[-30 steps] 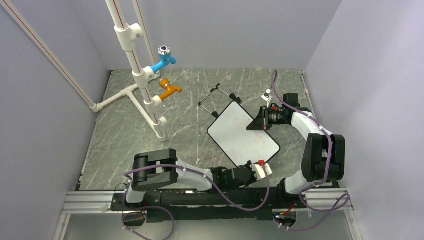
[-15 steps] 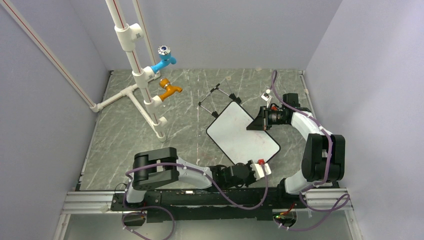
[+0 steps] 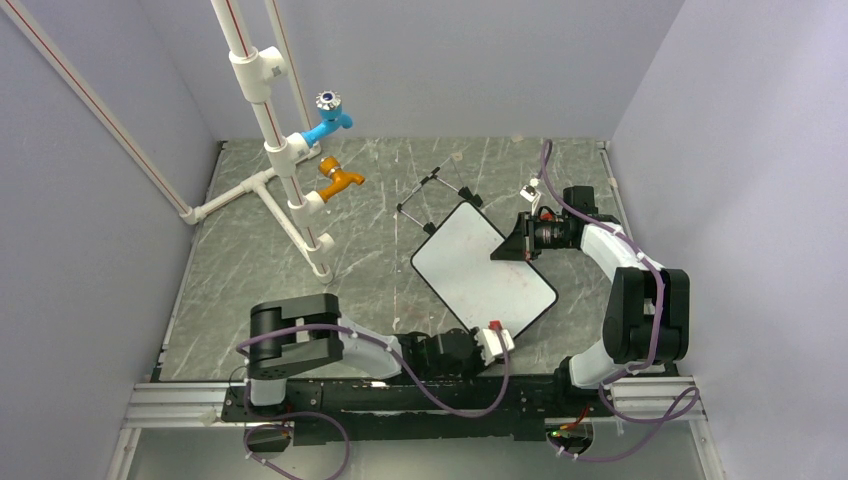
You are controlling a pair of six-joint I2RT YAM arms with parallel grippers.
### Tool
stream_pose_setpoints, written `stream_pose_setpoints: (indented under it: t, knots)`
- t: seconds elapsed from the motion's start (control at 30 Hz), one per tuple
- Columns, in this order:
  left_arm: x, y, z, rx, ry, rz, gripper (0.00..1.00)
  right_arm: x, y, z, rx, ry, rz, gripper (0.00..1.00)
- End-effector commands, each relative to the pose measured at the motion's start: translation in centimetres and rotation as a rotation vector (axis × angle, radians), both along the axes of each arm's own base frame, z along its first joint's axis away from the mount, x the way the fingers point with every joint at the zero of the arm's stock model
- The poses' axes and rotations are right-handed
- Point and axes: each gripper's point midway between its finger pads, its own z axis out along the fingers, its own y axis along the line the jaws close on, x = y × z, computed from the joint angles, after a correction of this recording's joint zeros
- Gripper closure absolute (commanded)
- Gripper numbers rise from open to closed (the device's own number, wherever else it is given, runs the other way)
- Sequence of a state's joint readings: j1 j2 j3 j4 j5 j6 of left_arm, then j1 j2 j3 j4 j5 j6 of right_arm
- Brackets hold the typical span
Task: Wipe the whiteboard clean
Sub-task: Erase the center of the board with the whiteboard.
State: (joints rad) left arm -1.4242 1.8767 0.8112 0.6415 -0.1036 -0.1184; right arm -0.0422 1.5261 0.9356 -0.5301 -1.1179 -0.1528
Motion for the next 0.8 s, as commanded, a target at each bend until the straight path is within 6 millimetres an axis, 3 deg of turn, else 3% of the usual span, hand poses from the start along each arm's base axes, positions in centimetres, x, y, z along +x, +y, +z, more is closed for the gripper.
stream_pose_setpoints:
  t: [0.0,0.13,0.27,0.53,0.77]
  knots:
    - [4.2,2.7,2.2,-0.012,0.042,0.188,1.0,-0.1,0.6,1.6,0.069,-0.026,0.035,1.0]
    - [5.6,2.2,6.5,-0.112,0.056,0.223,1.0,-0.1,0.6,1.6,0.068,-0.028,0.035,1.0]
    - [4.9,0.7,7.8,-0.134,0.059,0.17,1.0,-0.1,0.6,1.7,0.07,-0.028,0.033,1.0]
    - [3.0,-2.0,5.0,-0.06,0.069,0.122,1.0,-0.1,0.5,1.8,0.074,-0.03,0.031,1.0]
    - [2.2,-1.7,1.9,0.016,0.129,0.128,1.0,-0.1,0.6,1.9,0.08,-0.027,0.032,1.0]
